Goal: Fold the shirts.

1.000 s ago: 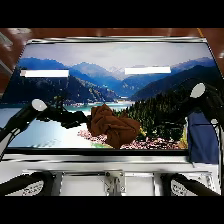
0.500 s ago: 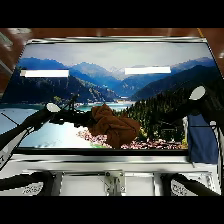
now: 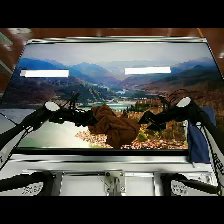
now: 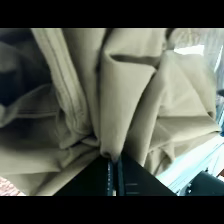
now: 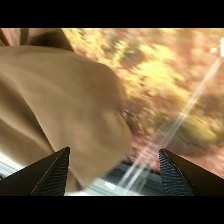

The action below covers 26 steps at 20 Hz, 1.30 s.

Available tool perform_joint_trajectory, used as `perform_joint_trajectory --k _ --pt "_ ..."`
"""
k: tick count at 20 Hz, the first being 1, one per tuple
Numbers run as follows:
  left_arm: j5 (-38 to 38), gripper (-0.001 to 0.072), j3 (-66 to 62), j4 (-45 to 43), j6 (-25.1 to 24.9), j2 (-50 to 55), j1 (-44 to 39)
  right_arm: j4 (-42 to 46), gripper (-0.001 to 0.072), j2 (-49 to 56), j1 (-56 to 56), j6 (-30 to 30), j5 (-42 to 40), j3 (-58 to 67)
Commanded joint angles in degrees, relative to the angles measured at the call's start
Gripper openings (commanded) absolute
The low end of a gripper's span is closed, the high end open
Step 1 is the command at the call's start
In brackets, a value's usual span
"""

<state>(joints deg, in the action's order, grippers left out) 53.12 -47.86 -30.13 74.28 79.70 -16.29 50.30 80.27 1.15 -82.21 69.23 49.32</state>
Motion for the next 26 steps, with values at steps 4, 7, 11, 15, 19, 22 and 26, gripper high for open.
perform_joint_trajectory --k 4,7,11,15,19,22,26 --pt "0.4 0.0038 -2.6 0.2 -0.2 -0.9 0.0 -2.5 0.0645 4.5 -7.1 0.9 -7.5 -0.5" --pt "0.3 0.0038 -3.6 0.2 -0.8 -0.9 0.0 -4.5 0.0101 4.5 -6.9 0.8 -8.0 -0.5" --pt "0.3 0.0037 -7.9 -0.5 -3.6 -2.4 0.0 -8.0 0.0075 2.8 -6.9 4.8 -3.8 3.1" --pt "0.8 0.0036 -20.4 -6.6 -3.5 -9.1 1.5 -6.4 0.0074 -7.0 -6.9 8.4 -2.6 15.8" --pt "1.0 0.0037 -38.6 -9.4 -3.5 -17.9 3.7 -4.4 0.0074 -19.8 -7.0 7.0 -8.0 34.9" --pt "0.9 0.0036 -50.0 -9.6 -3.6 -22.9 3.9 -3.0 0.0074 -26.0 -7.0 1.9 -10.1 45.4" --pt "1.7 0.0037 -53.7 -9.6 -3.6 -28.7 3.9 -2.0 0.0074 -30.7 -7.0 -5.8 -3.7 49.9"
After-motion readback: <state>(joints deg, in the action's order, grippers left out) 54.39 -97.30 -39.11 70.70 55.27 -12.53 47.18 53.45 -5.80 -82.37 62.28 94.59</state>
